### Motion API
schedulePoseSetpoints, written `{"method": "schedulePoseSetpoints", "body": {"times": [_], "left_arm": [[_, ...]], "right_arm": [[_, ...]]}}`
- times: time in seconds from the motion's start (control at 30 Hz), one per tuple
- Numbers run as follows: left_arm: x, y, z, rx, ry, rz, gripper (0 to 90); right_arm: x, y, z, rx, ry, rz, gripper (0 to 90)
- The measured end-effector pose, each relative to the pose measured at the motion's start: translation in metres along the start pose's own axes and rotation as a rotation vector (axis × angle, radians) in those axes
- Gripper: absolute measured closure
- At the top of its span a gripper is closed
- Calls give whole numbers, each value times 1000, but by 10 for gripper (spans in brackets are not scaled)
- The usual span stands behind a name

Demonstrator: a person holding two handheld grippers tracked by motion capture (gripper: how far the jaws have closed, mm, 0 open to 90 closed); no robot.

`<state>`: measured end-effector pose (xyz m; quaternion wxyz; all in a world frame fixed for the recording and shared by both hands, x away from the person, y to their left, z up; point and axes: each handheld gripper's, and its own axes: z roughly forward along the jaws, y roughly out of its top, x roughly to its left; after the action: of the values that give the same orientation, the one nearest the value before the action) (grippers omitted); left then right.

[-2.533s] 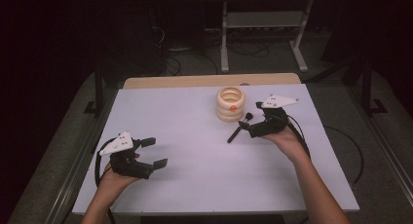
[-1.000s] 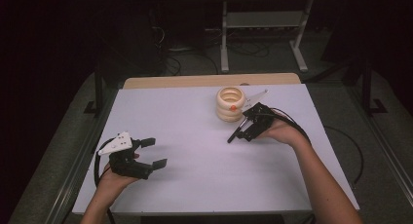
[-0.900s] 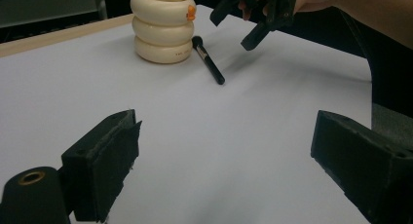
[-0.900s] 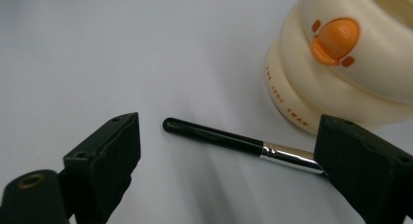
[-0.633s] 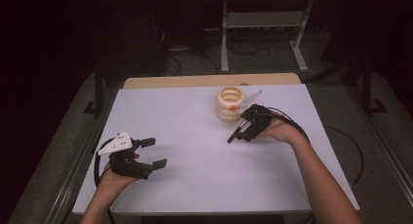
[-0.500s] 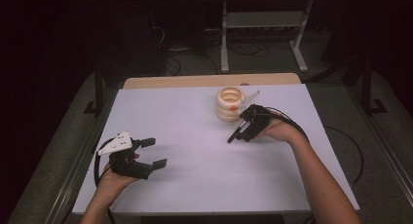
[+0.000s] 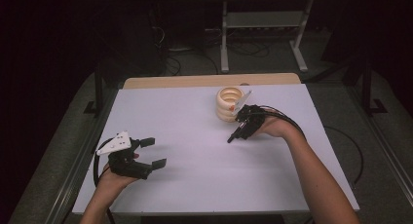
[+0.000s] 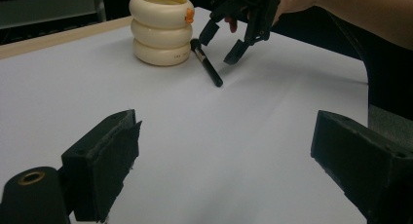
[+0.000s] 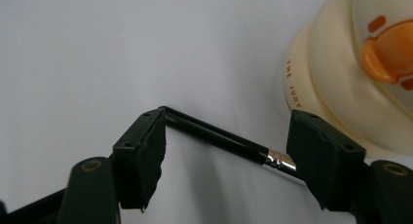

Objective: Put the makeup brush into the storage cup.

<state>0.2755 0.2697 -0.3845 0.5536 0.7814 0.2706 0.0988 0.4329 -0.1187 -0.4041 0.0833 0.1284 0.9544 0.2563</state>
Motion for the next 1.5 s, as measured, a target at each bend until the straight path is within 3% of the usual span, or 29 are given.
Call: {"method": "schedulePoseSetpoints", "body": {"times": [0.43,1.5], "left_arm": [[0,0,-1,0,-4,-1,98],[0,1,-1,2,-6,-1,98]], "right_arm": [[-6,3,13,103,21,-46,380],[-10,5,23,157,80,-91,376]]}}
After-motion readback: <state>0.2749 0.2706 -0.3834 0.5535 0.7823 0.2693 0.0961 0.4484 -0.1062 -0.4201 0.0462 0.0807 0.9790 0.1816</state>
